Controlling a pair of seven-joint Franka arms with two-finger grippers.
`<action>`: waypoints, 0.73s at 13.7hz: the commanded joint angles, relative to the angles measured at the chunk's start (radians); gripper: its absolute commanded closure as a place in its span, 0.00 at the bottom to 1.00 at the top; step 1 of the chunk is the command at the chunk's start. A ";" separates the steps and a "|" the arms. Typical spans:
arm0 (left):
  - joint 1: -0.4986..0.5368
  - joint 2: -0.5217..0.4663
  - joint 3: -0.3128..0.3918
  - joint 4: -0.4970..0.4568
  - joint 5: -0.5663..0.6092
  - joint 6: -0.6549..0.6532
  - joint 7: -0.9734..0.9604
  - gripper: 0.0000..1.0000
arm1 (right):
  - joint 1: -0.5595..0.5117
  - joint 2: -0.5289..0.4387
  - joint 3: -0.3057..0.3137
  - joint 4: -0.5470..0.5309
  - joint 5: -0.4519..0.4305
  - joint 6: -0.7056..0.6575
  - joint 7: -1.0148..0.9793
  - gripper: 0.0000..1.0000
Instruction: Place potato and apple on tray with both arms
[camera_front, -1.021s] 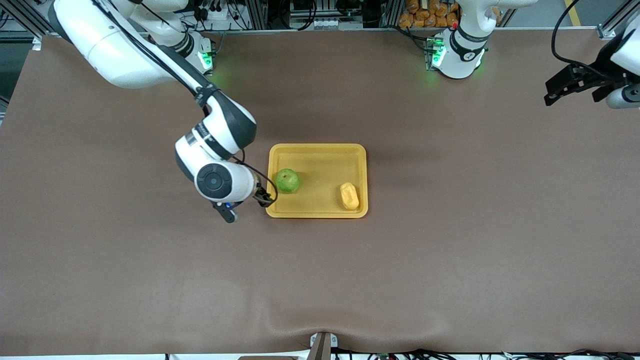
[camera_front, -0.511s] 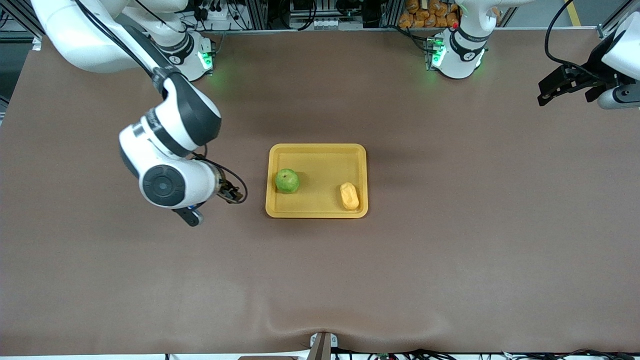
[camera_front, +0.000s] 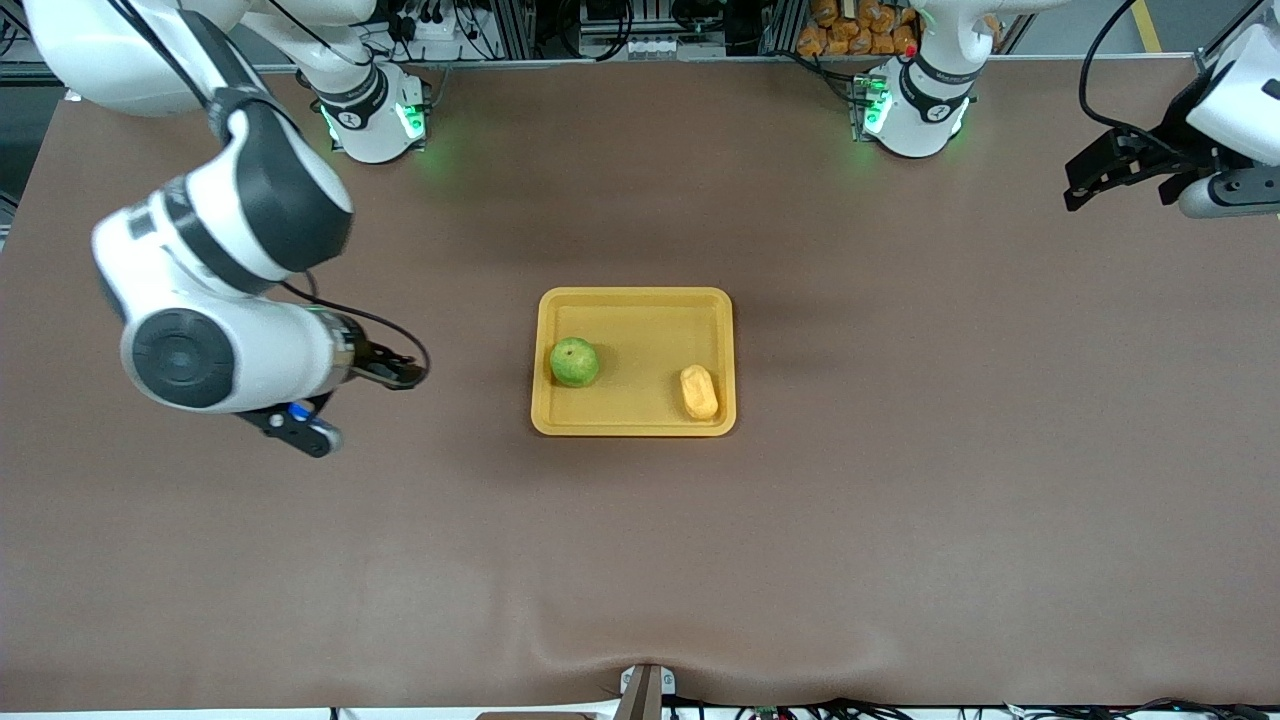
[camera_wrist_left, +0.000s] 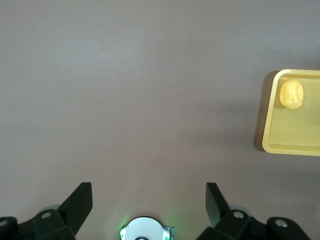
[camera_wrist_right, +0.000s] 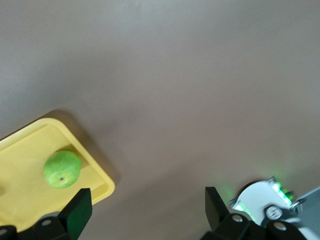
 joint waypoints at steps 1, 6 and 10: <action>0.012 -0.018 -0.018 -0.004 -0.016 -0.017 -0.004 0.00 | -0.002 -0.065 -0.061 0.006 -0.017 -0.021 -0.165 0.00; 0.014 -0.010 -0.009 -0.003 -0.016 0.003 -0.007 0.00 | 0.000 -0.179 -0.233 0.005 0.041 -0.038 -0.512 0.00; 0.029 -0.010 -0.007 -0.003 -0.016 0.003 -0.006 0.00 | 0.006 -0.265 -0.402 -0.003 0.152 -0.041 -0.669 0.00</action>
